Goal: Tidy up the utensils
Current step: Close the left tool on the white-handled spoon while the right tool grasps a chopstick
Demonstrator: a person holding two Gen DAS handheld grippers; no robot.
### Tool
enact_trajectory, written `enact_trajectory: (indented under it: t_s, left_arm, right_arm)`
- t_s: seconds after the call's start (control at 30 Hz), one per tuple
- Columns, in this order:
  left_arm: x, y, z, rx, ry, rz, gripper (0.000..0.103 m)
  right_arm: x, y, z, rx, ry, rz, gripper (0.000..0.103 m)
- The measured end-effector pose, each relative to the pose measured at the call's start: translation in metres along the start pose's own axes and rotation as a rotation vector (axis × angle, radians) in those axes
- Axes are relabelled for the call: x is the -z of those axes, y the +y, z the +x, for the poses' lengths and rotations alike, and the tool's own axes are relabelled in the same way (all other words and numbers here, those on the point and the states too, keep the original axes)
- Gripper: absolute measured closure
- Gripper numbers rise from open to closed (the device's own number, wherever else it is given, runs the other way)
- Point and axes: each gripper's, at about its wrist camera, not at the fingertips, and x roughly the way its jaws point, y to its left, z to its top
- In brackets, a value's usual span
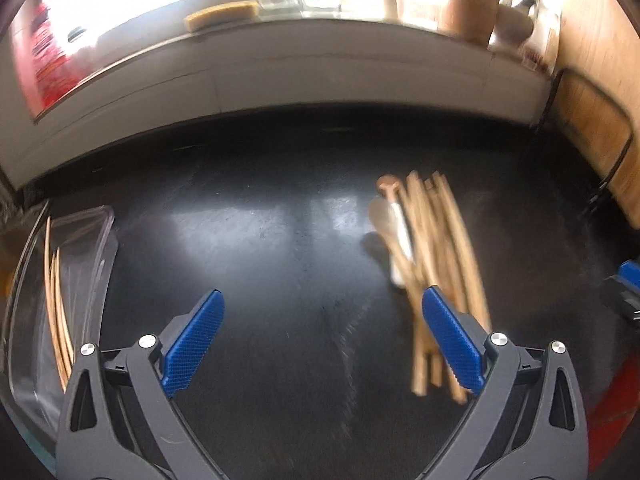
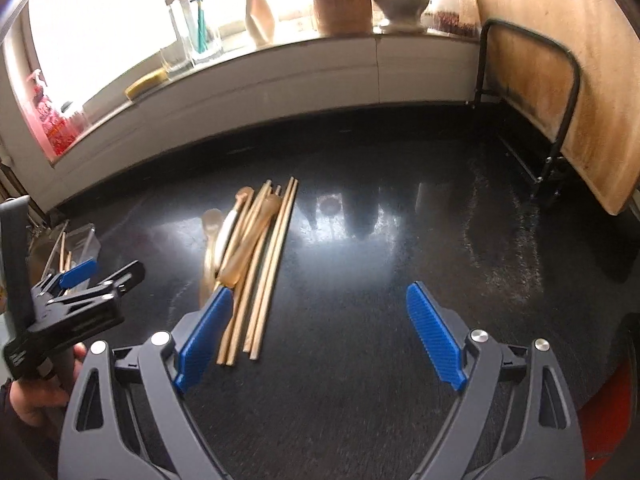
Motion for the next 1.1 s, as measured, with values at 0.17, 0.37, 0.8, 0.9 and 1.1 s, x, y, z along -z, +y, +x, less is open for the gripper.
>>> enact_trajectory:
  t_s: [0.17,0.37,0.8,0.9,1.1]
  left_arm:
    - [-0.01,0.008,0.058,0.004,0.063,0.023,0.007]
    - [-0.027,-0.001,0.087,0.043,0.073,0.018,0.007]
    - [-0.042,-0.012,0.113,0.038,0.075,0.054,0.006]
    - [-0.045,-0.006,0.118,0.032,0.071,0.044,0.006]
    - [-0.046,-0.011,0.118,0.043,0.048,0.065,0.006]
  right_arm:
    - [-0.01,-0.007,0.025,0.008,0.031,-0.003,0.017]
    - [-0.02,-0.01,0.055,0.018,0.072,-0.009,0.017]
    - [-0.03,-0.001,0.09,0.046,0.103,-0.016,0.017]
    - [-0.035,0.008,0.105,0.053,0.106,-0.028,0.017]
    - [-0.036,0.019,0.132,0.074,0.151,-0.028,0.02]
